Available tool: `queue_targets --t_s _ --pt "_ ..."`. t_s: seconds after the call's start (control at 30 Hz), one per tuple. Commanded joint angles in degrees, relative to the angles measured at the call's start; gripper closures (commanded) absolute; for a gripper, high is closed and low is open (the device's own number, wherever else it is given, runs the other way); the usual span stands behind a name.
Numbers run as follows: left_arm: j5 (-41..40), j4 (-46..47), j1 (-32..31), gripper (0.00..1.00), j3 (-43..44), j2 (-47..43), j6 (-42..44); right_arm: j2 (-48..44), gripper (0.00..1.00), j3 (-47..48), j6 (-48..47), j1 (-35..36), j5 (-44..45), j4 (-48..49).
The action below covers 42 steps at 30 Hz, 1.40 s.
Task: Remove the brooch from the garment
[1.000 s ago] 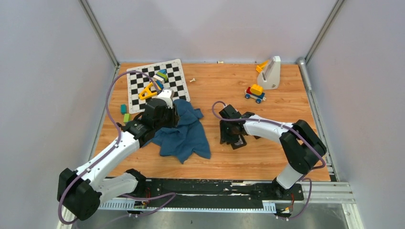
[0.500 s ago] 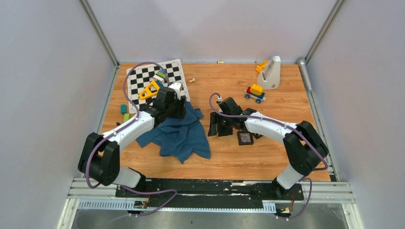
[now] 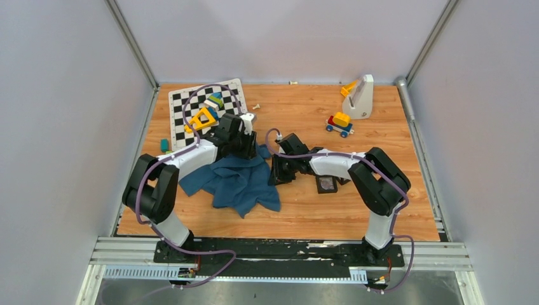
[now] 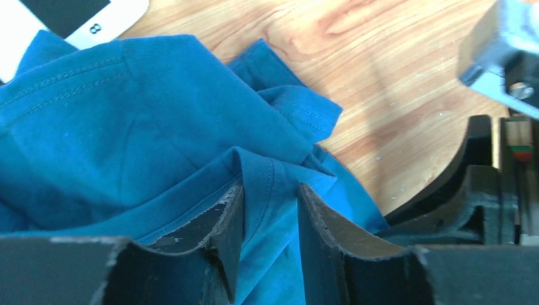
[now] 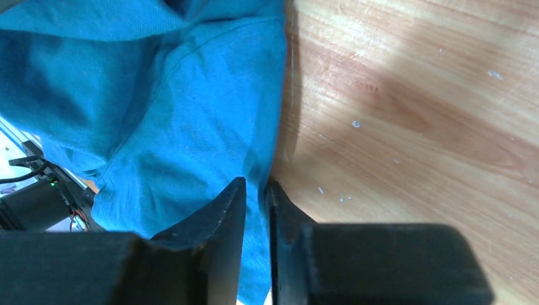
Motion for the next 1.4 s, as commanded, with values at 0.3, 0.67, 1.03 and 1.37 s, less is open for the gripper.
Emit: queue_targets --t_s 0.3,0.67,1.03,1.37 --pt "8.2 0.5 2.2 1.0 9.4 -2.2 -2.7 -6.0 1.0 2.5 -1.7 -6.8 3.3 -4.6" --pt "3.3 -17.3 12.6 1.0 41.4 -6.7 -5.1 -8.3 1.0 30.9 -8.7 -16.7 5.1 -22.0" --pt "-5.6 -35.0 13.0 1.0 63.9 -13.8 1.7 -10.1 1.0 53.3 -10.1 -15.9 -2.8 -29.1" --pt "-10.0 -40.4 13.0 1.0 64.4 -18.0 3.7 -17.4 1.0 44.0 -10.0 -5.8 -15.1 -28.8"
